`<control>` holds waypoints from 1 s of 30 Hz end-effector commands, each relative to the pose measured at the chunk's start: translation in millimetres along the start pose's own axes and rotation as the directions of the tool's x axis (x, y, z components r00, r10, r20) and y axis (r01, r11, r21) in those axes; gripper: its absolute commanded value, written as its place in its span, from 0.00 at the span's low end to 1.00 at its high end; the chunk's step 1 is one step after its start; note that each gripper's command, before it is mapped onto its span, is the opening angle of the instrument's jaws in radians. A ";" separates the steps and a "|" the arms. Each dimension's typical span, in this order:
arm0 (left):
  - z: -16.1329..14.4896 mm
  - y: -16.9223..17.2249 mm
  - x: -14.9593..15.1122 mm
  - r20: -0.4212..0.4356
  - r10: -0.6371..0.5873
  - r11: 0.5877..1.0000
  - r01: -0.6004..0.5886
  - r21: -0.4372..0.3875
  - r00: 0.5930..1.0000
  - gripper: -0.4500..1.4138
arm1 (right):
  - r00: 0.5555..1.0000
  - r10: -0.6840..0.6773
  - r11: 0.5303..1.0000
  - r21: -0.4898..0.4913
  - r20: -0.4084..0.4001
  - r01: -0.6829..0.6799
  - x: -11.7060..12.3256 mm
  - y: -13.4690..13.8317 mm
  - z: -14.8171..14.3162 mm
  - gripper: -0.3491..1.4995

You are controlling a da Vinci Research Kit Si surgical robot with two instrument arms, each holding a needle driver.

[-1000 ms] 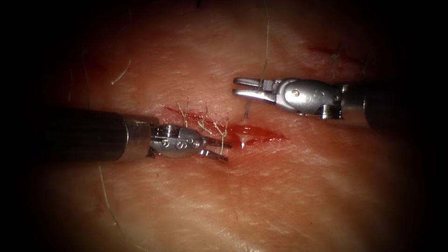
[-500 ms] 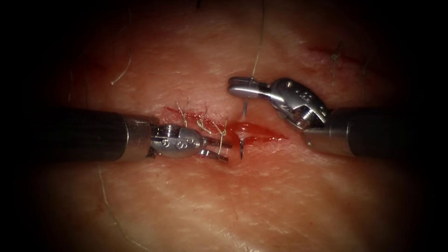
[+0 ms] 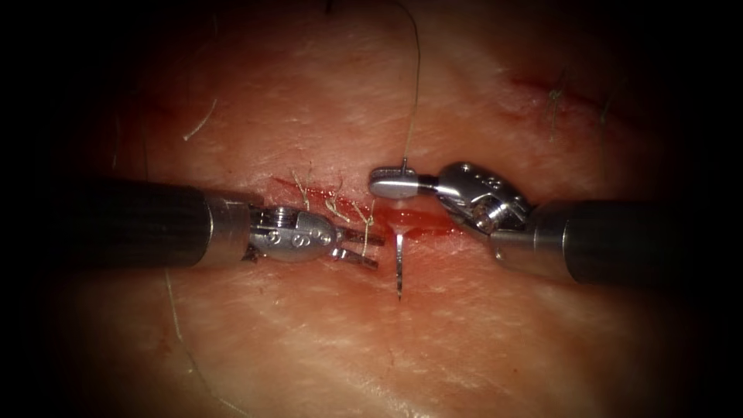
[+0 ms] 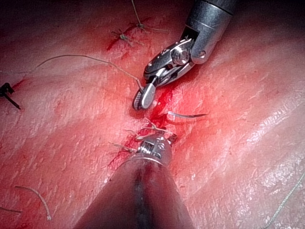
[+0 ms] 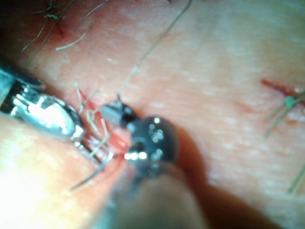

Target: Wound Closure

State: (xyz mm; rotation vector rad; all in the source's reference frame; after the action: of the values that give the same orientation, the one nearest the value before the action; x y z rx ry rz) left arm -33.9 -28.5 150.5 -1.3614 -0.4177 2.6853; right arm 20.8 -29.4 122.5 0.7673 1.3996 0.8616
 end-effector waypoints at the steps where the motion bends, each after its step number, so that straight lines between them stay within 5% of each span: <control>1: 0.9 0.2 -0.2 0.000 -0.001 1.000 0.001 -0.001 1.000 0.39 | 1.000 0.006 1.000 -0.002 0.005 -0.006 -0.9 -0.4 0.5 0.00; 6: 0.6 0.6 0.4 -0.001 -0.006 1.000 0.006 -0.002 1.000 0.39 | 1.000 0.028 1.000 -0.013 0.013 -0.028 -2.0 -0.9 0.0 0.00; 7: 0.5 0.7 0.6 -0.001 0.004 1.000 -0.004 -0.002 1.000 0.39 | 1.000 0.028 0.999 -0.023 0.009 -0.028 -2.1 -0.9 0.0 0.07; 8: 0.4 0.9 0.9 -0.002 0.013 1.000 -0.013 -0.002 1.000 0.39 | 1.000 0.029 0.999 -0.035 0.004 -0.029 -2.0 -0.8 -0.1 0.29; 11: 0.0 1.3 2.0 -0.011 0.051 0.999 -0.050 0.007 0.999 0.39 | 0.998 0.064 0.997 -0.045 -0.014 -0.065 -1.3 -0.5 -0.3 0.73; 15: -0.3 2.1 2.9 -0.033 0.087 0.996 -0.087 0.027 0.996 0.39 | 0.989 0.146 0.987 -0.065 -0.027 -0.148 -0.6 -0.3 -0.4 0.93; 20: -0.1 2.4 2.2 -0.030 0.122 0.992 -0.121 0.033 0.992 0.39 | 0.976 0.215 0.976 -0.042 -0.018 -0.215 -0.8 -0.3 -0.5 0.99; 30: -0.1 1.7 1.2 -0.025 0.174 0.984 -0.173 0.043 0.984 0.41 | 0.980 0.195 0.981 -0.035 0.050 -0.193 0.2 0.5 -3.8 0.94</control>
State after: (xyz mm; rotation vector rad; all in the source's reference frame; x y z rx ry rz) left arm -33.8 -29.5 148.5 -1.4873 -0.2473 2.7900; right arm 16.5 -29.0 122.0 0.9000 1.2704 0.9951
